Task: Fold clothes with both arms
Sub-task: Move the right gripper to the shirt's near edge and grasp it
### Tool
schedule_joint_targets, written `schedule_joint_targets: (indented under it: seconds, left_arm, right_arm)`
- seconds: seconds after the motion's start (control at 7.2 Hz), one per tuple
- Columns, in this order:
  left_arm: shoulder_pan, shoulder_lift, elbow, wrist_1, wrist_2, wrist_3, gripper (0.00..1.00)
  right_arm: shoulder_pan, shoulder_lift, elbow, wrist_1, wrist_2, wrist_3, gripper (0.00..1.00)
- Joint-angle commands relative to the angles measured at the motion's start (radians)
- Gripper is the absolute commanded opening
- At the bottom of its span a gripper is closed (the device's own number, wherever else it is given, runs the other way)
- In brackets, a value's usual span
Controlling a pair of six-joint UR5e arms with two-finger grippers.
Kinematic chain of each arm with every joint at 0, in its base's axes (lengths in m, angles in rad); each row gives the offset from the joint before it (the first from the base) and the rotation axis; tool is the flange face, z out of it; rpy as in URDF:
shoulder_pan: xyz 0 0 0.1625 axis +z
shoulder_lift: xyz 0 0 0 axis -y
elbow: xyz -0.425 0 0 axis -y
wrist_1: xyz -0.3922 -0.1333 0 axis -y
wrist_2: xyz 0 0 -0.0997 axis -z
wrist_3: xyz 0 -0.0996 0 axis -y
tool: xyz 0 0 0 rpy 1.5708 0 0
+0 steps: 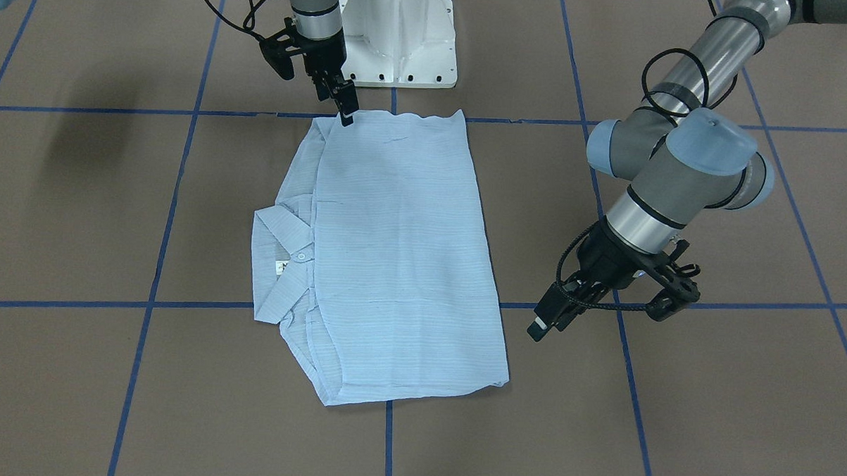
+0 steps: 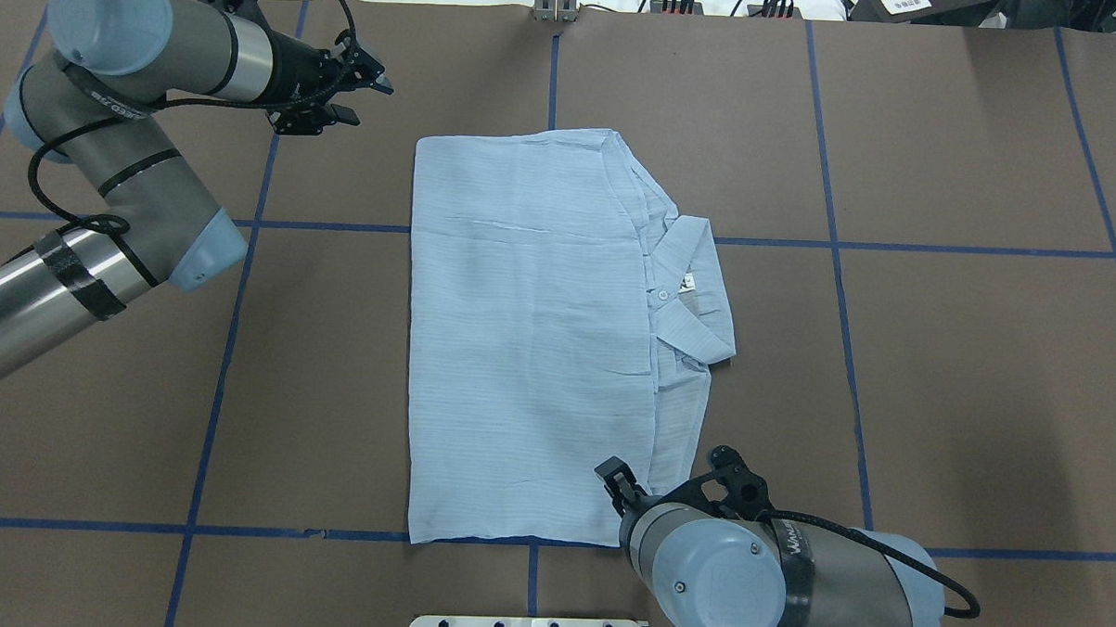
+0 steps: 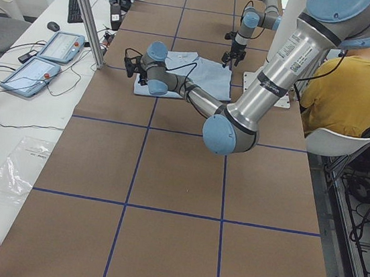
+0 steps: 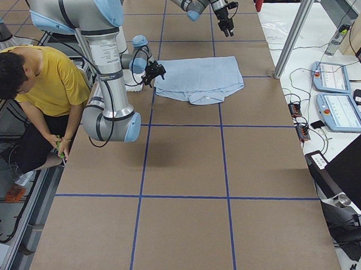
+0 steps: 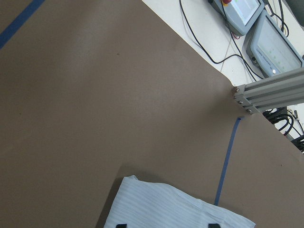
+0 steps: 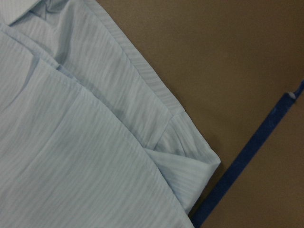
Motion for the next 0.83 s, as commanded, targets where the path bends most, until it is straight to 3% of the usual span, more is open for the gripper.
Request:
schedule_joint_targets:
  seconds: [0.0,0.56,0.69]
  left_arm:
    - [0.000,-0.001,-0.002,0.001,0.000,-0.002,0.65]
    - [-0.002,0.003,-0.022,0.014,0.000,-0.002,0.65]
    - [-0.002,0.003,-0.022,0.014,0.000,-0.002,0.65]
  right_arm:
    - [0.001,0.004,-0.039,0.016,0.006,0.009,0.98]
    - [-0.010,0.007,-0.079,0.059,0.007,0.010,0.96]
    - [-0.010,0.009,-0.077,0.059,0.006,0.015,0.71]
